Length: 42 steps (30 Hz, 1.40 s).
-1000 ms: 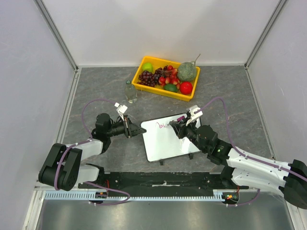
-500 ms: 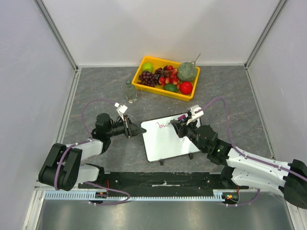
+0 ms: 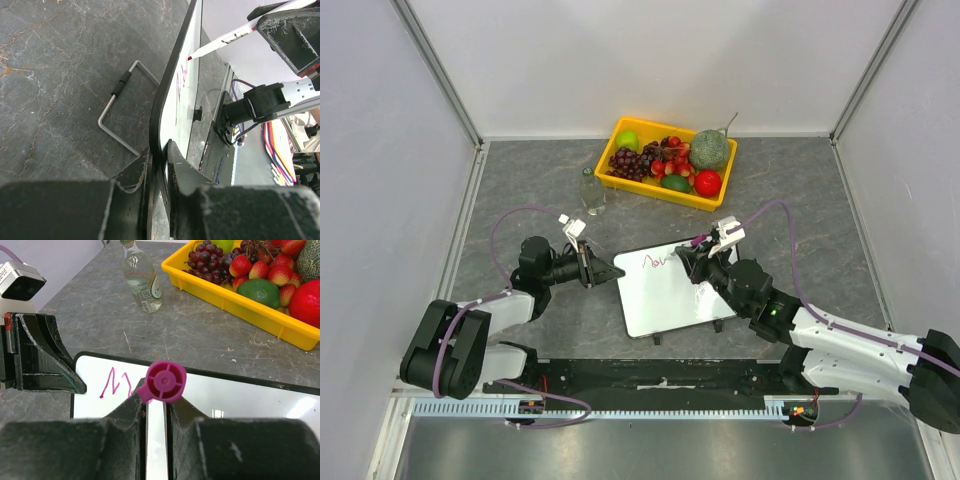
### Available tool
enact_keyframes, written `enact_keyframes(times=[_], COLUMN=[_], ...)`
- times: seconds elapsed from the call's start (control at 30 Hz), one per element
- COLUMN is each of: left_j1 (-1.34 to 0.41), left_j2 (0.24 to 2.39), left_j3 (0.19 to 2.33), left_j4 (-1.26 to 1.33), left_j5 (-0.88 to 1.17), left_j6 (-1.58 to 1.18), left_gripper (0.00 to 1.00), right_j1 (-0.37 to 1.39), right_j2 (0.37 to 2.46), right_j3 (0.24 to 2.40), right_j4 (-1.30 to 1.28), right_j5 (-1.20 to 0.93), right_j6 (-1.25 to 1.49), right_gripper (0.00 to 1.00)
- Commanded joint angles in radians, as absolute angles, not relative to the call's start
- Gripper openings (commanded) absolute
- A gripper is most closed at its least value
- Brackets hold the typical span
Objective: Write a sentence on the whiteboard
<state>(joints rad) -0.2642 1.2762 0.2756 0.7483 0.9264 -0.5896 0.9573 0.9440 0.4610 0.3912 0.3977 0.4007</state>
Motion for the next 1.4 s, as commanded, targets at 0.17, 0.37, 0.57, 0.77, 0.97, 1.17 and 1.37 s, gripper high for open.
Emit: enact_keyframes(times=[0.17, 0.37, 0.57, 0.77, 0.97, 1.17, 1.37], left_j1=[-0.267, -0.267, -0.267, -0.267, -0.267, -0.267, -0.267], left_j2=[1.267, 1.269, 1.272, 1.272, 1.272, 1.27, 1.272], left_j3=[0.272, 0.273, 0.273, 0.273, 0.273, 0.273, 0.273], left_j4=[0.724, 0.724, 0.724, 0.724, 0.724, 0.724, 0.724], left_j5=[0.923, 0.923, 0.923, 0.922, 0.923, 0.923, 0.923], left_j6=[-0.503, -0.503, -0.505, -0.503, -0.503, -0.505, -0.503], left_gripper=[0.02, 0.02, 0.02, 0.02, 0.02, 0.02, 0.02], right_j1=[0.946, 0.945, 0.943, 0.942, 0.939, 0.937, 0.937], right_j2=[0.947, 0.873, 0.87, 0.905, 0.917, 0.917, 0.907], right_j3=[0.503, 0.499, 0.495, 0.482, 0.463, 0.457, 0.443], right_j4=[0.407, 0.382, 0.37, 0.379, 0.388, 0.379, 0.371], right_j5=[0.431, 0.434, 0.419, 0.391, 0.388, 0.385, 0.387], right_j6=[0.399, 0.416, 0.419, 0.425, 0.436, 0.439, 0.439], right_gripper=[0.0, 0.0, 0.0, 0.0, 0.0, 0.0, 0.0])
